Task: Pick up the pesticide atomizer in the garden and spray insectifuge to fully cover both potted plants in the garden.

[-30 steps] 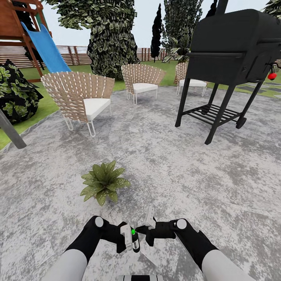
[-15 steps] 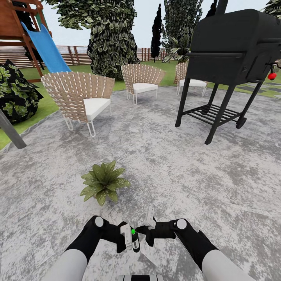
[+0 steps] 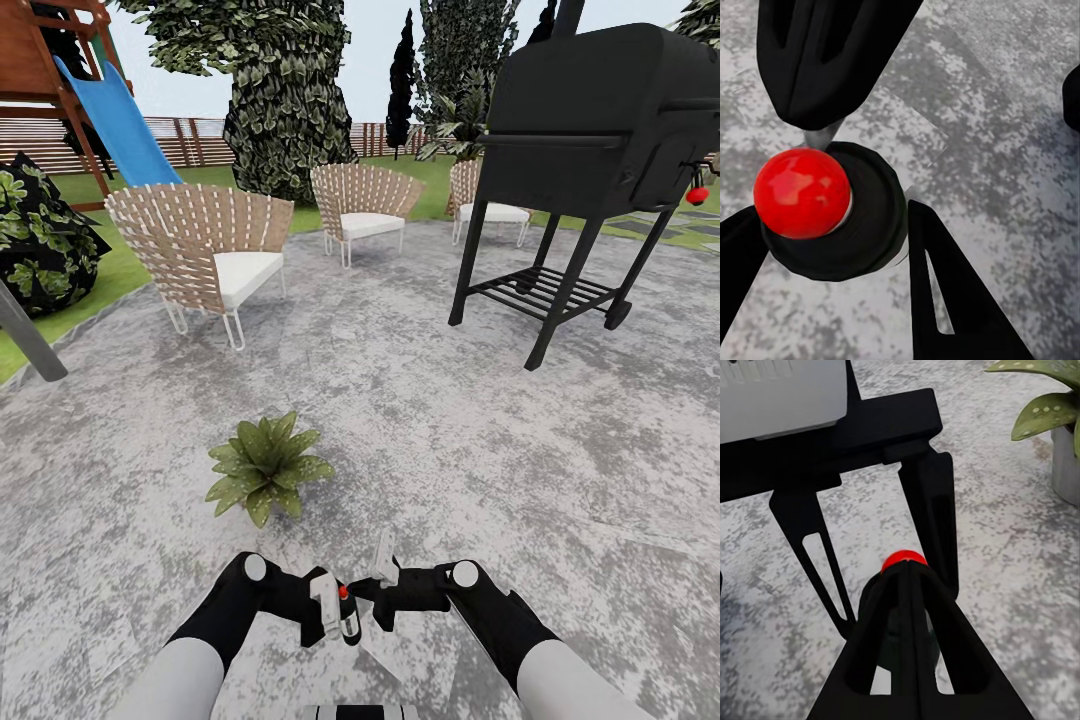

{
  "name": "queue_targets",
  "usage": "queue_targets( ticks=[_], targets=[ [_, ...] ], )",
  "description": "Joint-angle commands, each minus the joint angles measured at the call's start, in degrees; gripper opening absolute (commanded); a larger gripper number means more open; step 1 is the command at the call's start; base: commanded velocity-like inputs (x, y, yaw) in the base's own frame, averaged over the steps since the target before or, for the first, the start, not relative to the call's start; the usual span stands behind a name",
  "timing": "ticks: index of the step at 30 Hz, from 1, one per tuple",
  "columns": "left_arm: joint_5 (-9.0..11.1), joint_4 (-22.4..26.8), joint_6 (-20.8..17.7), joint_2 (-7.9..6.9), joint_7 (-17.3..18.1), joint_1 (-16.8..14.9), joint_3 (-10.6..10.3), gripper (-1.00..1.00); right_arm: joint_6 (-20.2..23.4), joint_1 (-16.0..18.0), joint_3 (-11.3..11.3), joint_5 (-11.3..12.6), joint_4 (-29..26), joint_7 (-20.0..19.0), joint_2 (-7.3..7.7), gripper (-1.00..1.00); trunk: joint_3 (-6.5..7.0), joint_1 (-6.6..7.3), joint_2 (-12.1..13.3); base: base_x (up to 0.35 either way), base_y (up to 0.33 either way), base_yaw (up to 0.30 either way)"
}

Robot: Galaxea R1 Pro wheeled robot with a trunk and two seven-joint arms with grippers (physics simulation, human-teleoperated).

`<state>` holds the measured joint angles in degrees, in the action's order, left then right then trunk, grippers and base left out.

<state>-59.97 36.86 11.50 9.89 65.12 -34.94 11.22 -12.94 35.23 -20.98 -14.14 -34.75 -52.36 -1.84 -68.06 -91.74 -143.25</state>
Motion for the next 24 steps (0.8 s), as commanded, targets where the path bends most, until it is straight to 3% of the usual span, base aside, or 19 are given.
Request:
queue_targets(
  ticks=[1, 6, 9, 13, 14, 15, 16, 17, 20, 24],
  targets=[
    [-0.59, 0.05, 0.58, 0.11, 0.19, -0.04, 0.47, -1.00, -0.33, 0.02, 0.06, -0.53, -0.05, -0.02, -0.01, -1.00, -0.05, 0.01, -0.02, 0.000, 0.000, 0.000],
    [-0.69, 0.03, 0.60, 0.02, 0.11, -0.01, 0.32, -1.00, -0.33, 0.02, 0.06, -0.53, 0.05, -0.02, -0.01, -1.00, -0.05, 0.01, -0.02, 0.000, 0.000, 0.000],
    [-0.72, -0.03, 0.56, -2.41, 0.10, 0.04, 0.44, -1.00, -0.33, 0.02, 0.06, -0.53, 0.10, -0.02, -0.01, -1.00, -0.05, 0.01, -0.02, 0.000, 0.000, 0.000],
    [-0.55, -0.48, 0.62, -7.88, 0.10, 0.45, 0.75, -1.00, -0.33, 0.02, 0.06, -0.53, 0.12, 0.02, 0.14, -1.00, -0.05, 0.01, -0.02, 0.000, 0.000, 0.000],
    [-0.52, -0.75, 0.67, -10.69, 0.10, 0.64, 0.80, -1.00, -0.33, 0.02, 0.06, -0.56, 0.14, 0.11, 0.22, -1.00, -0.05, 0.01, -0.02, 0.000, 0.000, 0.000],
    [0.00, -0.88, 0.77, -15.56, -0.01, 2.29, 1.24, -1.00, -0.37, 0.02, 0.06, -0.61, 1.07, 0.23, 0.52, -1.00, -0.05, 0.01, -0.02, 0.000, 0.000, 0.000],
    [0.72, -0.90, 0.80, -17.23, -0.15, 3.54, 1.68, -1.00, -0.40, 0.02, 0.06, -0.62, 1.72, 0.28, 0.60, -1.00, -0.05, 0.01, -0.02, 0.000, 0.000, 0.000],
    [1.56, -0.91, 0.85, -19.45, -0.33, 5.28, 2.08, -1.00, -0.45, 0.02, 0.06, -0.60, 2.44, 0.31, 0.67, 1.00, -0.05, 0.01, -0.02, 0.000, 0.000, 0.000],
    [2.22, -0.95, 0.90, -23.58, -0.49, 7.83, 2.37, -1.00, -0.59, 0.02, 0.06, -0.55, 2.96, 0.32, 1.84, 1.00, -0.05, 0.01, -0.02, 0.000, 0.000, 0.000],
    [2.24, -1.35, 0.85, -26.30, -1.84, 10.81, 2.76, -1.00, -0.78, 0.02, 0.20, -0.48, 5.81, 0.55, 3.76, 1.00, -0.05, 0.01, -0.02, 0.000, 0.000, 0.000]
  ],
)
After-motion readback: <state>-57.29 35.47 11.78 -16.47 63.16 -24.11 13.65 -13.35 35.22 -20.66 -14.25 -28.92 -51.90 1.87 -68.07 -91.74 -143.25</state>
